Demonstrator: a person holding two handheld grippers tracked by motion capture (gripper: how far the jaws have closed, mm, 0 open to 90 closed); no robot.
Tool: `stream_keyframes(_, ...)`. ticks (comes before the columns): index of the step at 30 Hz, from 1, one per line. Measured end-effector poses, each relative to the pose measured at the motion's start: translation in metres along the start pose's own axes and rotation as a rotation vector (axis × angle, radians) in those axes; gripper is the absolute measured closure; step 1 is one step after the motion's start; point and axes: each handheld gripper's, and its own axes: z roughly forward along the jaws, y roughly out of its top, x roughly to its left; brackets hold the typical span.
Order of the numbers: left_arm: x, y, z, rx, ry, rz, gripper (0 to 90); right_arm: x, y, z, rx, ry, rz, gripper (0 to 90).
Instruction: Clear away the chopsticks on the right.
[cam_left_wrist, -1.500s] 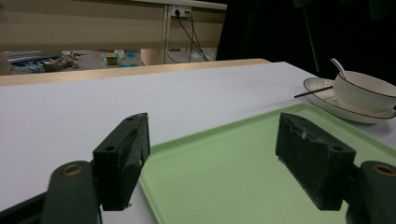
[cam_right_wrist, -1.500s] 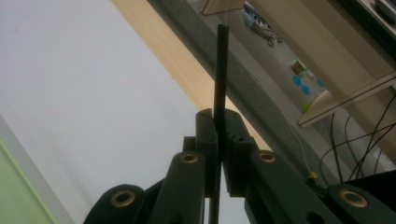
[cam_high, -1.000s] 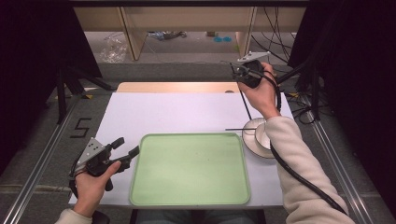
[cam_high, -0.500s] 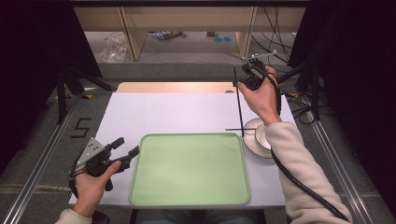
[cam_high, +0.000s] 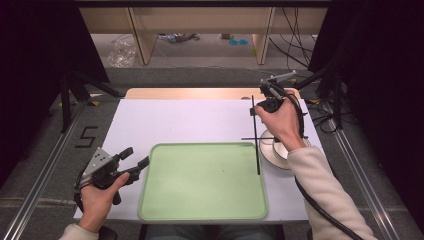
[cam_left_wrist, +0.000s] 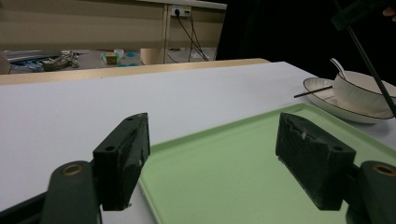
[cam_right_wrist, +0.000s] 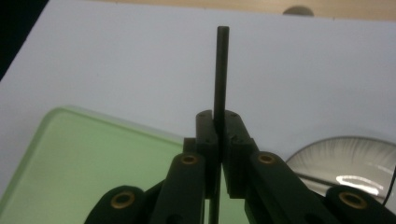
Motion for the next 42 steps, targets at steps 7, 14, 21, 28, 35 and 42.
stream_keyframes(7, 0.000, 0.000, 0.000, 0.001, -0.001, -0.002, 26.1, -0.001, -0.022, 0.007, 0.087, -0.005, 0.073, 87.7)
stream_keyframes(14, 0.000, 0.000, 0.001, 0.005, 0.001, -0.002, 26.1, -0.003, -0.040, 0.014, 0.131, 0.011, 0.098, 87.7)
stream_keyframes(21, 0.000, 0.000, 0.001, 0.006, -0.004, 0.003, 26.1, -0.002, -0.053, 0.023, 0.170, -0.002, 0.093, 87.7)
stream_keyframes(28, -0.001, 0.000, 0.000, 0.000, -0.007, 0.001, 26.1, -0.004, -0.065, 0.049, 0.297, -0.048, 0.129, 87.6)
stream_keyframes(35, 0.000, 0.000, 0.000, 0.001, -0.007, 0.002, 26.1, -0.007, -0.071, 0.068, 0.363, -0.084, 0.176, 87.6)
stream_keyframes(42, 0.000, 0.000, 0.000, 0.001, -0.007, 0.001, 26.1, -0.007, -0.075, 0.084, 0.365, -0.127, 0.181, 87.6)
